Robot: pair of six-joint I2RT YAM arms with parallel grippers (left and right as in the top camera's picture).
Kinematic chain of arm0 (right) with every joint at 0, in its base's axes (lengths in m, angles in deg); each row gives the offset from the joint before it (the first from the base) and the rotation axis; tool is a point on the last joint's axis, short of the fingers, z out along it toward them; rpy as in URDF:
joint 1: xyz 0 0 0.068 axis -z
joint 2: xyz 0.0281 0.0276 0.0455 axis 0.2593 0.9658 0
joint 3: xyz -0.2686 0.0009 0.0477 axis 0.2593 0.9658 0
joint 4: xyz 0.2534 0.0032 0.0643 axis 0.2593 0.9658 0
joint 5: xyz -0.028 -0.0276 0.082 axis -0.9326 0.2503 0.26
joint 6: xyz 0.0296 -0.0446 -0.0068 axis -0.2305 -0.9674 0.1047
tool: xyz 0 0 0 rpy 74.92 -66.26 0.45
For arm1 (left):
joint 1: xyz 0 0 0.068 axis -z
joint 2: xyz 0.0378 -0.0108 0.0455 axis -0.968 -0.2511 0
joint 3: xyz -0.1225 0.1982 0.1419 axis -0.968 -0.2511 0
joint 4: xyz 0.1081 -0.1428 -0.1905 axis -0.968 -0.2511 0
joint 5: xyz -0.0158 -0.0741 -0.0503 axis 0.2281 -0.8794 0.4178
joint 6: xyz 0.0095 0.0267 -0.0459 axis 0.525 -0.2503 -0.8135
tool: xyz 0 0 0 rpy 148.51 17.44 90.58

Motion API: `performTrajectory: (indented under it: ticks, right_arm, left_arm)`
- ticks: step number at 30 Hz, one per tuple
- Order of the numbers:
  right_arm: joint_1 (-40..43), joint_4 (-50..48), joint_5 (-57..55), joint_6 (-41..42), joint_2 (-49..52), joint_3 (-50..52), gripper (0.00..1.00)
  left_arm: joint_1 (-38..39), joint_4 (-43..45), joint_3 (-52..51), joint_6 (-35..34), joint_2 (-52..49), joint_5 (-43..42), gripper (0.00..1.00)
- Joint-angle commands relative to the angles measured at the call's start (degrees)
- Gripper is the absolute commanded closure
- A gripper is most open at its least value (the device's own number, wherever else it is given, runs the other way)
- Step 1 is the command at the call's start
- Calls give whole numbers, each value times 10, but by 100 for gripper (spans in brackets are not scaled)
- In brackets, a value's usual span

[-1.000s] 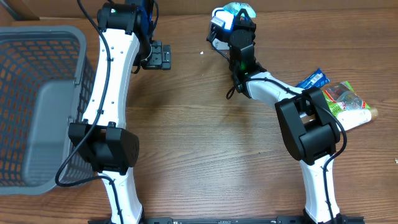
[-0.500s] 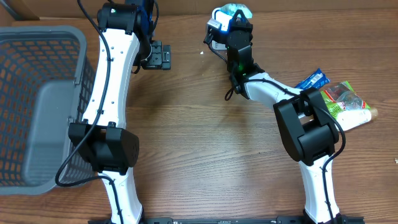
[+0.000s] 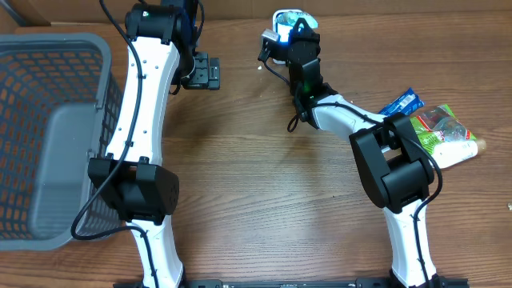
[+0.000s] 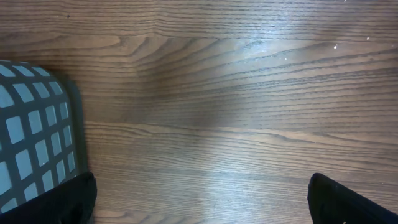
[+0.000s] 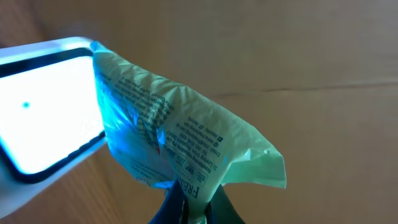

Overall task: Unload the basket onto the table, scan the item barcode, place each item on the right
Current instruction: 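Hold the mint wipes pack's barcode against the scanner face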

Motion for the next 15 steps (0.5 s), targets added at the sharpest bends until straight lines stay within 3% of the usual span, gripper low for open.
performTrajectory:
  ticks: [1,8,15]
  right_arm:
    - [-6,-56,-32,0,0,-13,96]
    - [-44,-69,-93,-37,-12,-13,96]
    - [-69,90,-157,-39,-59,-13,96]
  left_arm:
    - [3,1,-2,-10,-3,-5,0]
    - [3,1,-2,-10,-3,-5,0]
    - [3,1,-2,-10,-3,-5,1]
